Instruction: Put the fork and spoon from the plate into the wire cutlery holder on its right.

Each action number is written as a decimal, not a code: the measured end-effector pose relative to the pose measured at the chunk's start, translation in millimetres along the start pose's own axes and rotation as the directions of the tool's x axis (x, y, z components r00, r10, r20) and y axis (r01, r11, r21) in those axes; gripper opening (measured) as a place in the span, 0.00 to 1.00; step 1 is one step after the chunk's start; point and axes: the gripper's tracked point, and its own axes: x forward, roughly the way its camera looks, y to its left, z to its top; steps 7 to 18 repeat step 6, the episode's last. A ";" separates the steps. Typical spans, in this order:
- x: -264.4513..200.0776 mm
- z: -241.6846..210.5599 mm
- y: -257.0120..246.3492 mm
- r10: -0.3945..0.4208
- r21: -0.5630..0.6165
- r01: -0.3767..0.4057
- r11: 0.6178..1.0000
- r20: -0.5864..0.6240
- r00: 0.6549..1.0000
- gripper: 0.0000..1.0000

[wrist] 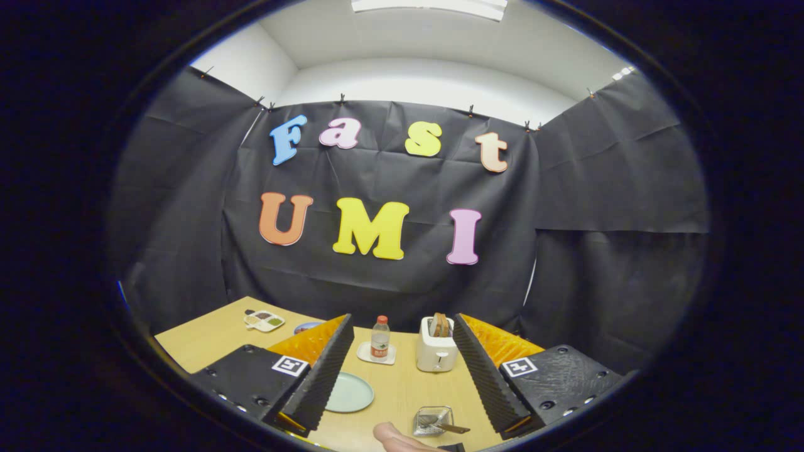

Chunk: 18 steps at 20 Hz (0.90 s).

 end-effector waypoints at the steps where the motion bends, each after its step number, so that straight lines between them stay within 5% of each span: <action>1: -2.8 -1.3 -0.3 0.011 0.009 -0.011 1.000 0.000 1.000 0.96; 18: -6.1 -3.1 -15.9 0.024 0.026 -0.024 0.999 0.009 1.000 0.96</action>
